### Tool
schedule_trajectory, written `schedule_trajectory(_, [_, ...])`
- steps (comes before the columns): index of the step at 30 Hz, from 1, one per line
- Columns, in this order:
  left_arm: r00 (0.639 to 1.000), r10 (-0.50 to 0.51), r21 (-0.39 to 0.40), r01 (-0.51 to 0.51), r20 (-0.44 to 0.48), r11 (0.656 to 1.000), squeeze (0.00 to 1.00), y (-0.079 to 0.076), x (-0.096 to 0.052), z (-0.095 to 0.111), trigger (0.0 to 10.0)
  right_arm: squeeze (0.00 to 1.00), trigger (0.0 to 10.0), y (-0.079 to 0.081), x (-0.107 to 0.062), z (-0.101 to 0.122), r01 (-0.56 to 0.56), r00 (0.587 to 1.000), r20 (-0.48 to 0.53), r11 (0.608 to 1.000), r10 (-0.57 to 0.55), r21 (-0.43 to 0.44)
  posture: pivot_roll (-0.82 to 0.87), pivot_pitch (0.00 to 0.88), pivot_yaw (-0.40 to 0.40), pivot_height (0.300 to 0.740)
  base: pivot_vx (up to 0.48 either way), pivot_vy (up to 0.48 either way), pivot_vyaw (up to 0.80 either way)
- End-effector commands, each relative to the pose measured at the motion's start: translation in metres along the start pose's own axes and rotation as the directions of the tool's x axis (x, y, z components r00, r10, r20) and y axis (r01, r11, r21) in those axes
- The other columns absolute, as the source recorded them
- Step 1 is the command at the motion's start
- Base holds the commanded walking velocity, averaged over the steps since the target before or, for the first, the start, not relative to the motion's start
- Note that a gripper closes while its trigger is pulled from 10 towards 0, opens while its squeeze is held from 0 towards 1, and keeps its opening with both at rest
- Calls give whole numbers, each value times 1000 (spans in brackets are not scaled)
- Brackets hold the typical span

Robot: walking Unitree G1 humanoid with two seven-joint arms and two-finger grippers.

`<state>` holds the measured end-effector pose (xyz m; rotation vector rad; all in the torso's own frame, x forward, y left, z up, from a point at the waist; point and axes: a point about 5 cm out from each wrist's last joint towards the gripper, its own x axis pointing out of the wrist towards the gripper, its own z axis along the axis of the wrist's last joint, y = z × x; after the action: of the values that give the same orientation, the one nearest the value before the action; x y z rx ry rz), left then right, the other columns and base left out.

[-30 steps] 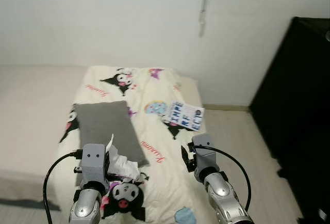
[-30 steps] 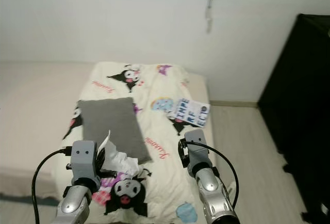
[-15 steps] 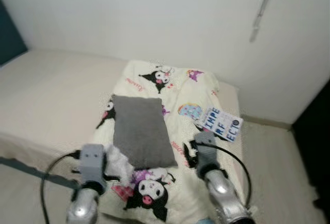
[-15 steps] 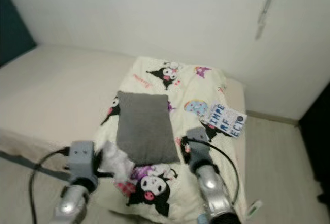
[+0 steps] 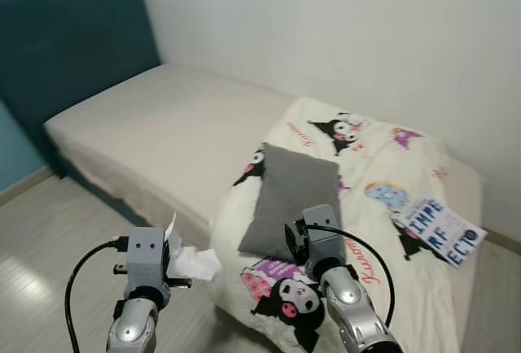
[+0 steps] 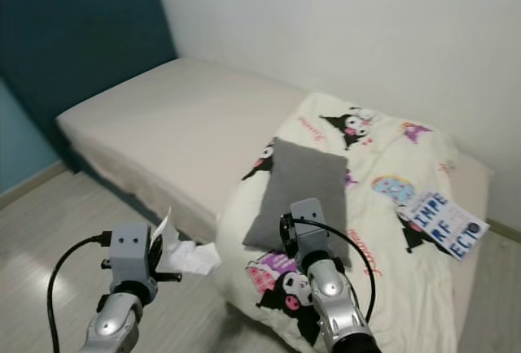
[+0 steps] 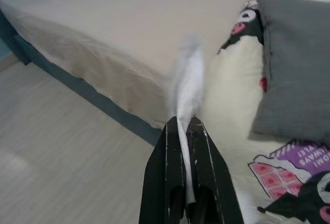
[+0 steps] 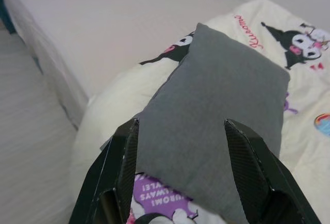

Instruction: Clean up the room

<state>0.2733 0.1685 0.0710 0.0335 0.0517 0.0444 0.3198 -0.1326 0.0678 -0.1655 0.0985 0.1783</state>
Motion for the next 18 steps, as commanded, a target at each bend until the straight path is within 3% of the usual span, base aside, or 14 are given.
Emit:
schedule_trajectory(1, [999, 12, 21, -11, -40, 1000, 0, 4, -4, -7, 10000, 0, 10000, 3, -1, -5, -4, 1000, -17, 1000, 4, 13, 49, 136, -31, 740, 0, 0, 800])
schedule_trajectory(18, [995, 11, 39, -6, -104, 999, 0, 2, 1, -9, 10000, 0, 10000, -2, 0, -5, 12, 1000, -20, 1000, -12, 15, 61, 142, -18, 740, 0, 0, 800])
